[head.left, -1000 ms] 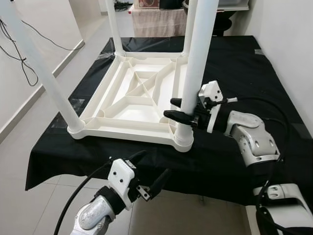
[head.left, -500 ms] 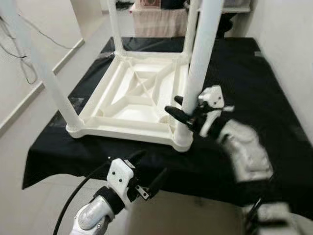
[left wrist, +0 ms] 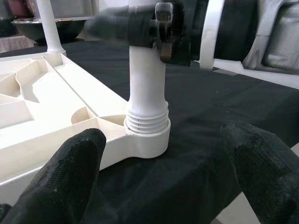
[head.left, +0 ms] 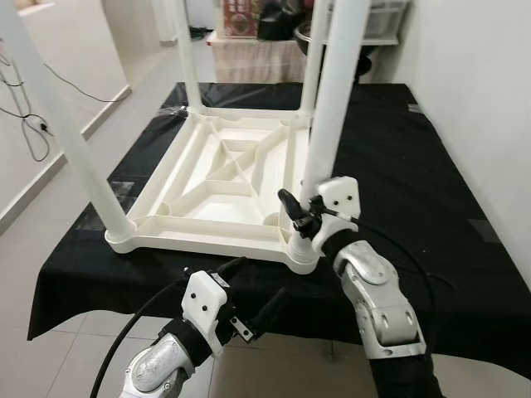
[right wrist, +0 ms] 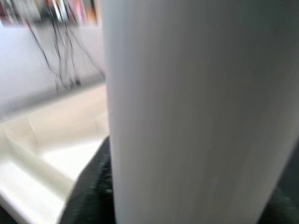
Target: Building children table
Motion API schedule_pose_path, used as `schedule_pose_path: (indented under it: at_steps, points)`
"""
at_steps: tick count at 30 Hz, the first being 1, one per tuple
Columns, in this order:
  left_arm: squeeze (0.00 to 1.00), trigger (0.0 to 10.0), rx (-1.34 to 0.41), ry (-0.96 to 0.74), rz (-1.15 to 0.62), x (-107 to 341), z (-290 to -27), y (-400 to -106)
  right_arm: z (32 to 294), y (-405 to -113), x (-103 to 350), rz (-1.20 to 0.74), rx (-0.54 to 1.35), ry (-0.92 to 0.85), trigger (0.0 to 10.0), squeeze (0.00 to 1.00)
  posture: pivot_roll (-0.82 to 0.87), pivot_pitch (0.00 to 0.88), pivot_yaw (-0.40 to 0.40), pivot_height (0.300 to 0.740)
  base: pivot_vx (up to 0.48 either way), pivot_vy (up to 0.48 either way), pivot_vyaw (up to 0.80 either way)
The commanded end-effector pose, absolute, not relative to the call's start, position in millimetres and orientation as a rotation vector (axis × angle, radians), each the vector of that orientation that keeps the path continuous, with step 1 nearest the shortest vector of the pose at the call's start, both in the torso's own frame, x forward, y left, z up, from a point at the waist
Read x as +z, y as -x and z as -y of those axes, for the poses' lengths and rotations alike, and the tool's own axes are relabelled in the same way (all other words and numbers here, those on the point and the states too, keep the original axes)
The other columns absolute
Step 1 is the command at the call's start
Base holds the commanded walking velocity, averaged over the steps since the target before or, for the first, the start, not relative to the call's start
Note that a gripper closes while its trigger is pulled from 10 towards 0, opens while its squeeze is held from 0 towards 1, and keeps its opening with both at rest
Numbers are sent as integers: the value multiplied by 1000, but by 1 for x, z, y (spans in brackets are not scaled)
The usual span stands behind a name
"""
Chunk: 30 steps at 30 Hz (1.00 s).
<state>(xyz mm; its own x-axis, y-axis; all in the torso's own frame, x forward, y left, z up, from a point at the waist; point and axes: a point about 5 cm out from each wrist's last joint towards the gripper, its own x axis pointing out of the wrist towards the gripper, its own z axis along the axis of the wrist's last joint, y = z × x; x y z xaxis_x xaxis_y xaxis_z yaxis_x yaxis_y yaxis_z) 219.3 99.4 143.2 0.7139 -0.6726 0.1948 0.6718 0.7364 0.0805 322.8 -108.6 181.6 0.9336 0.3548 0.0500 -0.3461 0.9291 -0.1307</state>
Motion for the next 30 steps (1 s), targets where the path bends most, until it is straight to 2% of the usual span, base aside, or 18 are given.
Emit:
schedule_pose_path:
  at_steps: [1, 5, 6, 7, 8, 10, 11, 13, 17, 23, 24, 30]
  points:
    - [0, 10000, -733, -6, 200, 139, -102, -219, 112, -323, 163, -21, 365, 92, 10000, 1000, -70, 152, 15, 740, 0, 0, 0]
    - [0, 10000, -737, -5, 200, 139, -102, -219, 106, -322, 177, 27, 475, 47, 10000, 1000, -71, 151, 15, 740, 0, 0, 0]
    - [0, 10000, -739, -4, 199, 139, -101, -219, 104, -322, 188, 63, 608, 37, 10000, 1000, -68, 149, 14, 740, 0, 0, 0]
    - [0, 10000, -738, -4, 200, 139, -101, -219, 103, -322, 198, 88, 747, 61, 10000, 624, -66, 149, 12, 740, 0, 0, 0]
    - [0, 10000, -738, -4, 200, 139, -100, -219, 104, -321, 204, 100, 839, 81, 10000, 624, -66, 149, 12, 740, 0, 0, 0]
    - [0, 10000, -738, -4, 200, 139, -100, -219, 104, -321, 204, 100, 839, 81, 10000, 624, -66, 149, 12, 740, 0, 0, 0]
    - [0, 10000, -736, -3, 201, 139, -100, -219, 106, -321, 208, 111, 933, 141, 10000, 0, -68, 147, 11, 740, 0, 0, 0]
    - [0, 10000, -734, -1, 202, 139, -99, -220, 111, -325, 210, 95, 1066, 222, 10000, 0, -63, 146, 7, 740, 0, 0, 0]
    - [0, 10000, -734, 0, 202, 139, -98, -219, 116, -337, 217, 83, 1160, 246, 10000, 0, -57, 145, 6, 740, 0, 0, 0]
    - [0, 10000, -733, 1, 202, 139, -98, -219, 115, -348, 226, 81, 1199, 224, 9804, 0, -53, 145, 6, 740, 0, 0, 0]
    - [0, 10000, -733, 1, 201, 139, -98, -218, 115, -351, 227, 77, 1212, 219, 0, 0, -49, 146, 6, 740, 0, 0, 0]
    - [0, 10000, -733, 2, 198, 138, -98, -217, 121, -355, 227, 78, 1233, 206, 0, 0, -50, 147, 10, 740, 0, 0, 0]
